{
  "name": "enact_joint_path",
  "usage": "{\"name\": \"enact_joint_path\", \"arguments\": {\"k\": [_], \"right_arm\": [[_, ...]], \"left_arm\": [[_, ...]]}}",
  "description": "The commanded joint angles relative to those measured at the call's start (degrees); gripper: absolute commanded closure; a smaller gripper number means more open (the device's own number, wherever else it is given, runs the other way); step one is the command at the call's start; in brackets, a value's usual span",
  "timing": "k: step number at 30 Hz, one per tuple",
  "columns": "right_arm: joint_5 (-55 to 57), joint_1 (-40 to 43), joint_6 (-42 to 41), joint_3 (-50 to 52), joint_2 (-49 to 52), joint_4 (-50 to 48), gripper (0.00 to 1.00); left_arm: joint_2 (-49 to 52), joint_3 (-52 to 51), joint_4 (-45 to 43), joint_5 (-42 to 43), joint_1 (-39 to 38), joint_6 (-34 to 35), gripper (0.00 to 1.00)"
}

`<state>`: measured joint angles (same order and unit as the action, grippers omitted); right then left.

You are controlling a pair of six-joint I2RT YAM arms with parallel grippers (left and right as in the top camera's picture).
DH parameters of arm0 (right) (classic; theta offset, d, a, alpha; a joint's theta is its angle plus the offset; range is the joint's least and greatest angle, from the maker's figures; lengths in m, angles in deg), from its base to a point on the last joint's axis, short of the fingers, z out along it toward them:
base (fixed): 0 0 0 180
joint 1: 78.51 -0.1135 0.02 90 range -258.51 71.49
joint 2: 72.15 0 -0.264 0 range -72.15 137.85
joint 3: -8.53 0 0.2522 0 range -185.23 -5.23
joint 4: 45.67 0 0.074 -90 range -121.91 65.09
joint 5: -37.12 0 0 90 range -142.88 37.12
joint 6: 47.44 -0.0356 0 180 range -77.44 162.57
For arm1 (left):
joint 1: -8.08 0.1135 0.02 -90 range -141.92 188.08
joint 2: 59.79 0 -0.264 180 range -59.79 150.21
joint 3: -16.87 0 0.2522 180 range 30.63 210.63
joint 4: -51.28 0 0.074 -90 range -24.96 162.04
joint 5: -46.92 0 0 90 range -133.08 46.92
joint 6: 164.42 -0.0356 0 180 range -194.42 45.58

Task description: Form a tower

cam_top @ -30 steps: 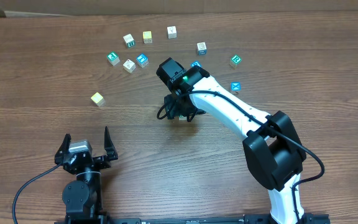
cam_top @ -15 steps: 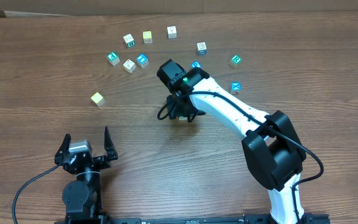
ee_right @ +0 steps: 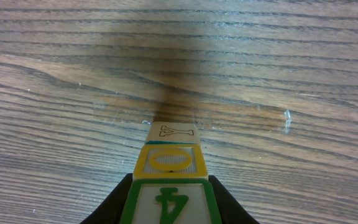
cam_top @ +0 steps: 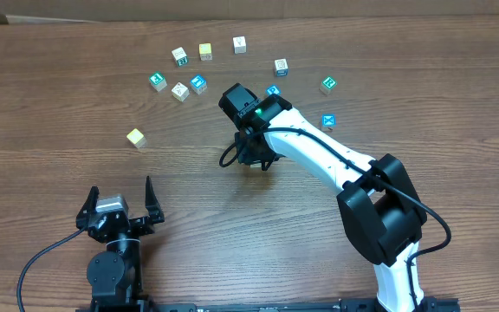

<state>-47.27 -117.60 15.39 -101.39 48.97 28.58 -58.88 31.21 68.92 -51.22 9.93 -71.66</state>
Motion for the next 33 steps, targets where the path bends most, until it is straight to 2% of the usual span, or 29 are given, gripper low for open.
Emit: {"name": "enact_joint_path", "arguments": {"k": [1,5,25,27,33], "right_arm": [[0.8,-0.2,-0.2,0.6,-1.5,-0.2,0.73],[0.8,-0.2,0.2,0.6,-1.5,-0.3,0.78],[0.8,-0.2,0.2,0.6,-1.5,-0.6,0.83],[0.8,-0.2,0.2,0.6,-1.5,-0.7,0.8],[0.8,-0.2,0.2,0.6,-1.5,-0.7,0.62]], "left_arm": [[-0.7,-0.2,0.0,0.2,-0.4,-1.1,0.01],[-0.7,-0.2,0.0,0.2,-0.4,-1.1,0.0],[-0.7,-0.2,0.0,0.2,-0.4,-1.1,0.0],[-0.7,-0.2,0.0,0.2,-0.4,-1.1,0.0],[-0.7,-0.2,0.0,0.2,-0.4,-1.1,0.0]]}}
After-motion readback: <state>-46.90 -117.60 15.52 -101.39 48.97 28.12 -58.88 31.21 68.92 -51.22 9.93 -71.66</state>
